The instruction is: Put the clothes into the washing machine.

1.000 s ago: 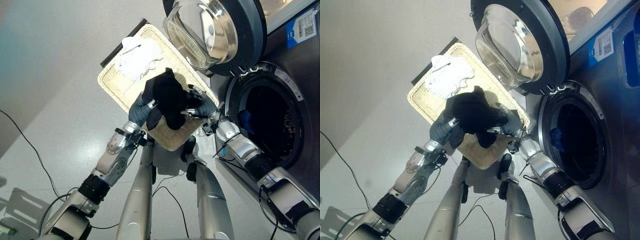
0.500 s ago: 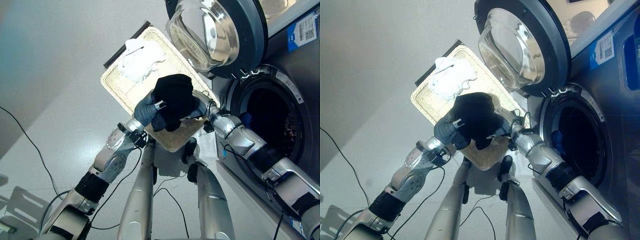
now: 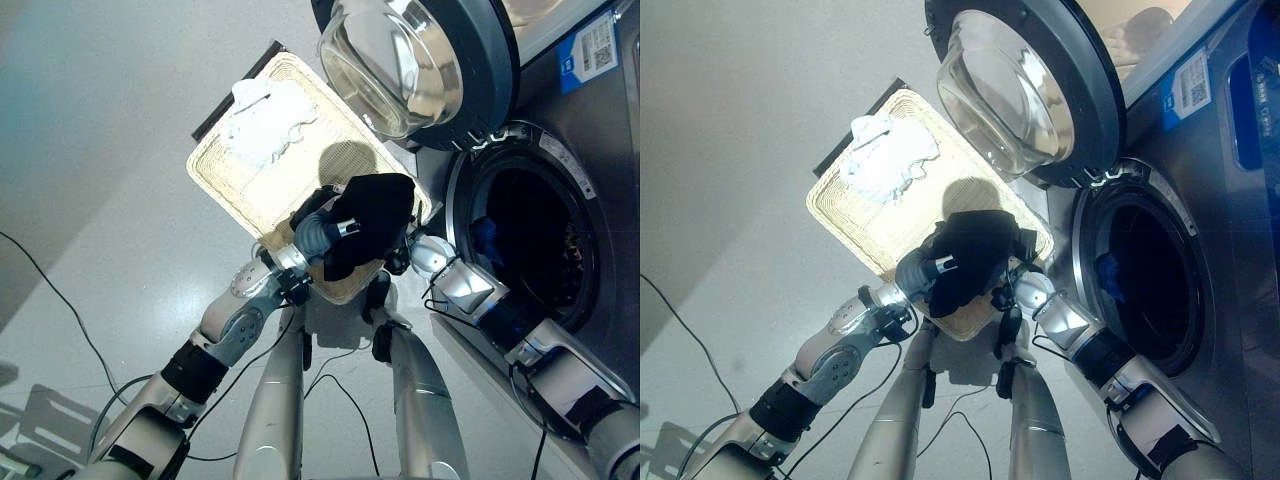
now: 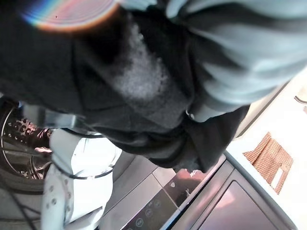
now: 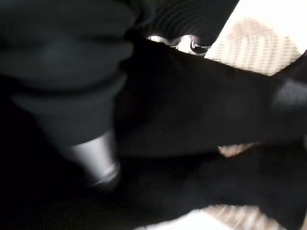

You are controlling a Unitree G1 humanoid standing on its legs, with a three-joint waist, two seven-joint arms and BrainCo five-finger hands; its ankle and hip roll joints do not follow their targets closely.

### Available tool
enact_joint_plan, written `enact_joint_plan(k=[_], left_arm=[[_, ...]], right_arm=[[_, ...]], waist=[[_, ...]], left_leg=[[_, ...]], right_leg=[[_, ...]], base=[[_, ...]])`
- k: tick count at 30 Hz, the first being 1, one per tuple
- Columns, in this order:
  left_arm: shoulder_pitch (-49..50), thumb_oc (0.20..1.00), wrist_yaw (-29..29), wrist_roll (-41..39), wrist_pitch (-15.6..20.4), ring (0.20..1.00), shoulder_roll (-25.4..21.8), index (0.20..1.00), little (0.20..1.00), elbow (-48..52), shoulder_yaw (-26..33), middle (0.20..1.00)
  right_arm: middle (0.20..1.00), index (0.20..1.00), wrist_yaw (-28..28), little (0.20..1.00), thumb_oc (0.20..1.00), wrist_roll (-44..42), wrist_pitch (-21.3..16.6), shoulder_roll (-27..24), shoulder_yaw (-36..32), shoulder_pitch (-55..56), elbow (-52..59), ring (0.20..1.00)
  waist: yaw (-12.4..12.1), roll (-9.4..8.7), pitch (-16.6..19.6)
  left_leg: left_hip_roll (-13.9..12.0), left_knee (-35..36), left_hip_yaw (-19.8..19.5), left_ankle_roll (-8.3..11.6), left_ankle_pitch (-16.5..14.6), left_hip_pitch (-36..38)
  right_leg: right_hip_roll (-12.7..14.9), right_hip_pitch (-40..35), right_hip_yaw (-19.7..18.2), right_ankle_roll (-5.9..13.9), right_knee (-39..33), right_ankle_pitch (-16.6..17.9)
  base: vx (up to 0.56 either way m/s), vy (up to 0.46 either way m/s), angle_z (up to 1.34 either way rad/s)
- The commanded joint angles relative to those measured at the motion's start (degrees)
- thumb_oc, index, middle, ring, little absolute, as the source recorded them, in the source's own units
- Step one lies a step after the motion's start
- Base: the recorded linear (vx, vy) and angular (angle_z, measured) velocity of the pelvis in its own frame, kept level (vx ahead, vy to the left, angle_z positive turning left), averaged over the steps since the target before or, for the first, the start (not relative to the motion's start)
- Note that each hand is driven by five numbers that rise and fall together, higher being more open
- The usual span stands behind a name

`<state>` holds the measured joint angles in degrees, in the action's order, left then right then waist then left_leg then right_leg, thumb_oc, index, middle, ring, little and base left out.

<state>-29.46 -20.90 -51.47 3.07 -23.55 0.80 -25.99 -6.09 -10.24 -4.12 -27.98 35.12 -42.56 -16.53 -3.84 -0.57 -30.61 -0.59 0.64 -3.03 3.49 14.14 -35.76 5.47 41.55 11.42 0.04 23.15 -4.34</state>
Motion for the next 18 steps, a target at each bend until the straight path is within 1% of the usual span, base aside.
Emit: enact_joint_plan(k=[1,2,3,4,5,6,7,9,10,11,13,14,15,16,18], left_arm=[[-2.11,0.2,5.6,-0.14,5.12,0.2,3.29,0.2,0.2,0.31,-0.75,0.2],[-1.94,0.2,7.78,0.88,6.26,0.2,3.22,0.2,0.2,-0.66,-0.59,0.2],[-1.5,0.2,11.14,2.09,7.69,0.2,3.16,0.2,0.2,-1.76,-0.38,0.2],[-1.01,0.482,13.73,3.27,8.42,0.482,3.17,0.482,0.482,-2.53,-0.23,0.482],[-0.75,0.827,16.45,3.99,9.51,0.827,2.93,0.827,0.827,-3.27,-0.01,0.827],[0.15,1.0,21.24,6.35,11.46,1.0,2.83,1.0,1.0,-4.71,0.7,1.0],[0.34,1.0,22.29,6.85,11.66,1.0,2.81,1.0,1.0,-4.95,0.86,1.0],[1.34,1.0,29.37,11.66,14.58,1.0,2.73,1.0,1.0,-6.87,1.69,1.0],[1.55,1.0,31.97,13.67,14.86,1.0,2.58,1.0,1.0,-7.35,2.06,1.0],[1.85,1.0,38.68,18.97,14.9,1.0,2.06,1.0,1.0,-8.26,2.49,1.0],[1.9,1.0,42.85,22.24,14.3,1.0,1.69,1.0,1.0,-9.43,3.03,1.0],[2.0,1.0,48.37,29.71,13.94,1.0,1.27,1.0,1.0,-10.23,3.5,1.0],[1.8,1.0,50.11,32.32,14.25,1.0,0.67,1.0,1.0,-10.89,3.73,1.0],[1.25,1.0,53.29,40.22,12.94,1.0,-0.92,1.0,1.0,-12.03,4.18,1.0],[1.25,1.0,53.29,40.22,12.94,1.0,-0.92,1.0,1.0,-12.03,4.18,1.0]], right_arm=[[0.2,0.2,-3.95,0.2,0.2,-11.61,-1.75,3.09,0.71,0.08,4.84,0.2],[0.2,0.2,-4.53,0.2,0.2,-14.19,-0.68,4.1,0.3,1.22,4.61,0.2],[0.2,0.2,-5.27,0.2,0.2,-17.67,0.68,5.03,-0.36,2.83,4.15,0.2],[0.2,0.2,-6.39,0.2,0.2,-19.48,1.74,5.64,-0.81,3.83,3.82,0.2],[0.2,0.2,-7.02,0.2,0.2,-22.14,3.1,6.03,-1.18,4.72,3.38,0.2],[0.2,0.2,-9.76,0.2,0.2,-26.23,5.06,6.81,-1.82,6.42,1.92,0.2],[0.2,0.2,-10.27,0.2,0.2,-27.02,5.5,6.95,-1.93,6.7,1.75,0.2],[0.2,0.2,-12.92,0.2,0.2,-32.11,7.74,7.52,-2.73,8.07,-0.32,0.2],[0.2,0.2,-13.58,0.2,0.2,-33.16,8.28,7.51,-2.99,8.32,-0.86,0.2],[0.2,0.2,-14.23,0.2,0.2,-35.46,9.33,7.41,-3.44,8.81,-1.54,0.2],[0.2,0.2,-14.4,0.2,0.2,-38.01,10.29,7.43,-3.96,9.09,-1.91,0.2],[0.2,0.2,-14.35,0.2,0.2,-40.54,10.63,7.36,-4.36,9.33,-2.45,0.2],[0.2,0.2,-14.32,0.2,0.2,-41.57,10.59,7.28,-4.69,9.45,-2.81,0.2],[0.2,0.2,-12.89,0.2,0.2,-45.91,10.16,7.08,-5.52,10.03,-3.23,0.2],[0.2,0.2,-12.89,0.2,0.2,-45.91,10.16,7.08,-5.52,10.03,-3.23,0.2]], waist=[[1.39,0.22,0.82],[1.5,0.19,0.82],[1.62,0.17,0.82],[1.66,0.17,0.82],[1.71,0.18,0.82],[1.66,0.22,0.82],[1.63,0.25,0.82],[1.42,0.41,0.82],[1.35,0.45,0.82],[1.28,0.47,0.82],[1.25,0.36,0.82],[1.22,0.28,0.82],[1.22,0.25,0.82],[1.26,0.09,0.82],[1.26,0.09,0.82]], left_leg=[[4.67,-2.42,4.7,-0.74,-6.41,1.64],[4.61,-2.47,4.76,-0.69,-6.36,1.55],[4.53,-2.55,4.79,-0.62,-6.33,1.41],[4.47,-2.63,4.85,-0.59,-6.3,1.34],[4.42,-2.65,4.9,-0.55,-6.24,1.3],[4.32,-2.62,4.96,-0.49,-6.17,1.23],[4.29,-2.61,4.95,-0.49,-6.16,1.2],[4.35,-3.01,4.76,-0.39,-6.11,0.9],[4.38,-3.11,4.66,-0.38,-6.15,0.92],[4.38,-3.39,4.54,-0.31,-6.18,0.83],[4.38,-3.5,4.5,-0.23,-6.11,0.82],[4.39,-3.7,4.48,-0.16,-6.19,0.76],[4.35,-3.66,4.53,-0.13,-6.19,0.82],[4.22,-3.78,4.77,-0.06,-6.2,0.83],[4.22,-3.78,4.77,-0.06,-6.2,0.83]], right_leg=[[-1.53,-4.88,0.71,6.65,-18.06,13.63],[-1.57,-4.81,0.79,6.61,-18.01,13.6],[-1.58,-4.77,0.89,6.57,-17.97,13.51],[-1.57,-4.75,1.0,6.53,-17.9,13.47],[-1.58,-4.73,1.08,6.51,-17.87,13.43],[-1.56,-4.75,1.42,6.43,-17.86,13.3],[-1.56,-4.72,1.49,6.4,-17.84,13.26],[-1.45,-4.77,1.96,6.3,-17.64,13.07],[-1.41,-4.81,2.09,6.29,-17.57,13.03],[-1.35,-4.79,2.25,6.24,-17.39,12.97],[-1.36,-4.91,2.37,6.15,-17.44,12.98],[-1.36,-4.92,2.43,6.14,-17.42,12.93],[-1.4,-4.97,2.46,6.11,-17.39,12.87],[-1.45,-4.97,2.62,5.98,-17.23,12.75],[-1.45,-4.97,2.62,5.98,-17.23,12.75]], base=[[-0.01,-0.019,-0.08],[-0.01,-0.027,-0.08],[-0.01,-0.032,-0.09],[0.0,-0.036,-0.09],[0.0,-0.047,-0.11],[0.0,-0.044,-0.12],[0.0,-0.058,-0.11],[0.0,-0.062,-0.06],[0.01,-0.072,-0.03],[0.01,-0.061,-0.01],[0.01,-0.053,0.0],[0.0,-0.039,0.0],[0.0,-0.051,0.0],[0.0,0.0,0.0],[0.0,0.0,0.0]])
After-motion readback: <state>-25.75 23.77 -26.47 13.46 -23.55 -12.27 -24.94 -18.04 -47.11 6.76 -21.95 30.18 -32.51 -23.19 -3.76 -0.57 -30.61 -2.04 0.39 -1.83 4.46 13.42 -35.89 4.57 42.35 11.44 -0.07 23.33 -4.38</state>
